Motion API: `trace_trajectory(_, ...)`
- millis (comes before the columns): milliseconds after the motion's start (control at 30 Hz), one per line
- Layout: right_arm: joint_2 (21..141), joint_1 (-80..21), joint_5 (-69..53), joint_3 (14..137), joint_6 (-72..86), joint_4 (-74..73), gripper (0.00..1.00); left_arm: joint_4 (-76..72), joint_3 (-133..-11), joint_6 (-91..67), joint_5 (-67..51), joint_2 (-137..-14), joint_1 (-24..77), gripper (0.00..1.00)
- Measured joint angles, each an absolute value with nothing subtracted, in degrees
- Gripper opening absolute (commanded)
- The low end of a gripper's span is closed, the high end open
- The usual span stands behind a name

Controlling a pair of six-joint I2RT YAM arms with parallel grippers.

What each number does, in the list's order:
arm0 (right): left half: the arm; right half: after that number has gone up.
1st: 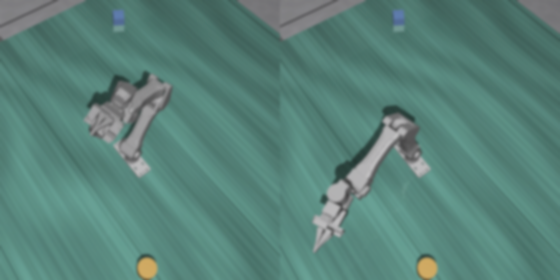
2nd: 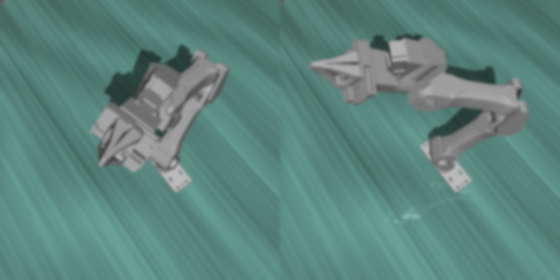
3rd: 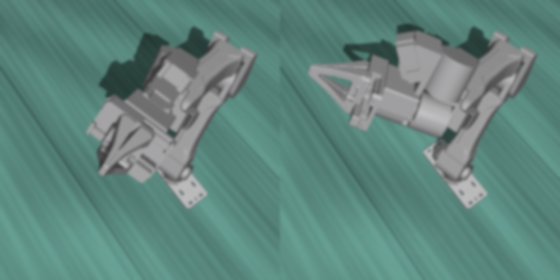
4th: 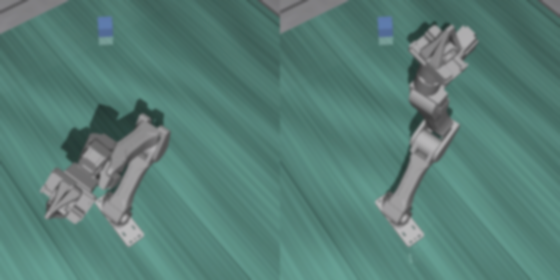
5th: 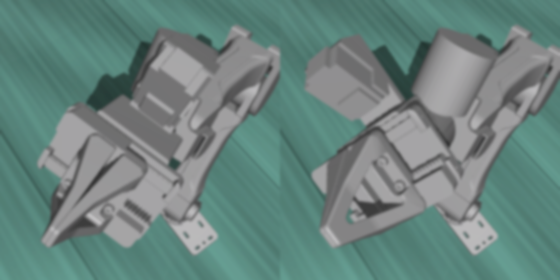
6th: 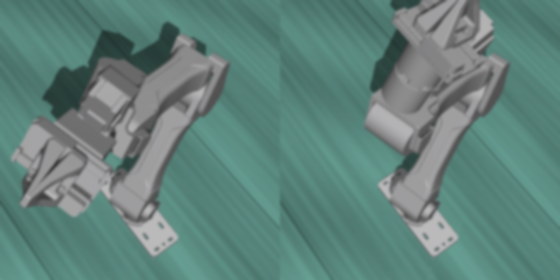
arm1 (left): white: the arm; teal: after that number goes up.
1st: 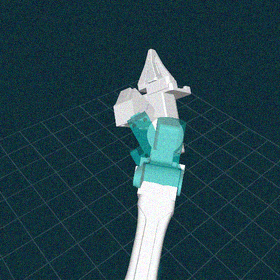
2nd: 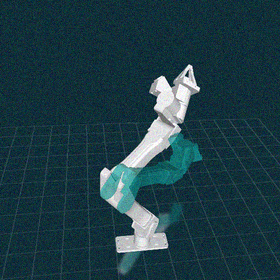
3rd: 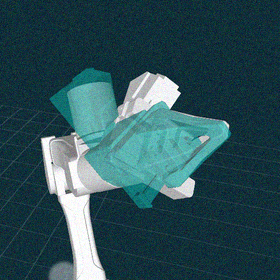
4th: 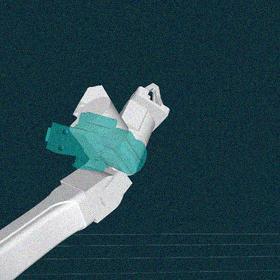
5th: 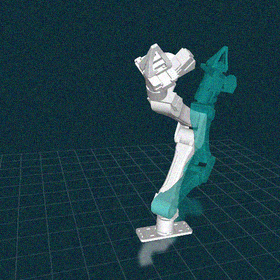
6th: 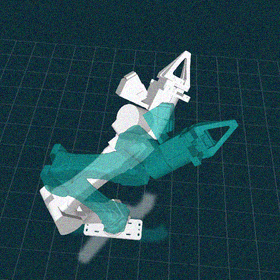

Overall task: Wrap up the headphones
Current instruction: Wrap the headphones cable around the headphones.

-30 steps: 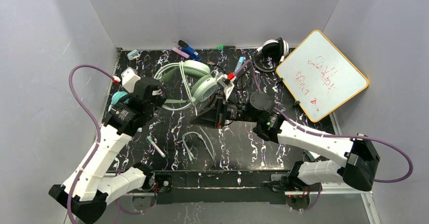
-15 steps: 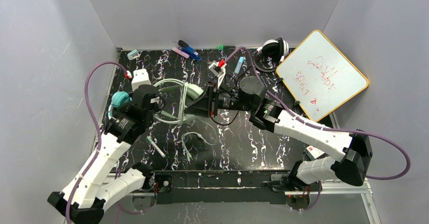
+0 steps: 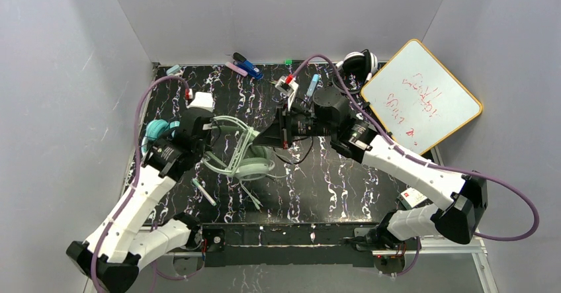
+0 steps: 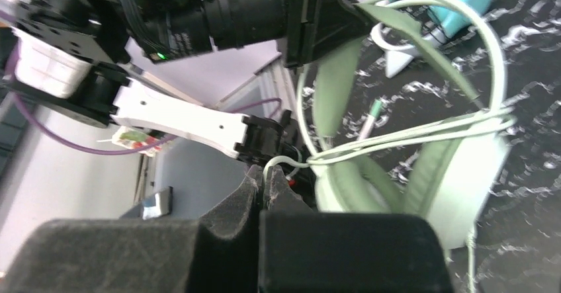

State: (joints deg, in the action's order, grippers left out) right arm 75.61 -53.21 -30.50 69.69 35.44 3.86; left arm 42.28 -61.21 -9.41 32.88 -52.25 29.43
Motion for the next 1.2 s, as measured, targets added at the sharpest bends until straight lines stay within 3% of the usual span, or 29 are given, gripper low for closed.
trace_trajectory(433, 76.6, -51.8, -17.1, 73.3, 15.8, -14.9, 0.01, 49.8, -68.3, -11.8, 11.3, -58.2, 29.4, 0.0)
trace_trajectory(533, 76.6, -51.8, -14.7, 73.3, 12.3, -16.1, 0.17, 50.3, -69.9, -13.0, 8.1, -58.2, 29.4, 0.0)
trace_trajectory(867, 69.3, -50.3, -3.8, 70.2, 8.4, -18.4, 0.42, 52.8, -72.9, -19.5, -4.1, -61.7, 29.4, 0.0)
trace_trajectory(1200, 62.1, -47.6, 4.4, 66.8, 7.9, -21.7, 0.53, 52.7, -74.0, -24.3, -9.3, -62.4, 29.4, 0.0)
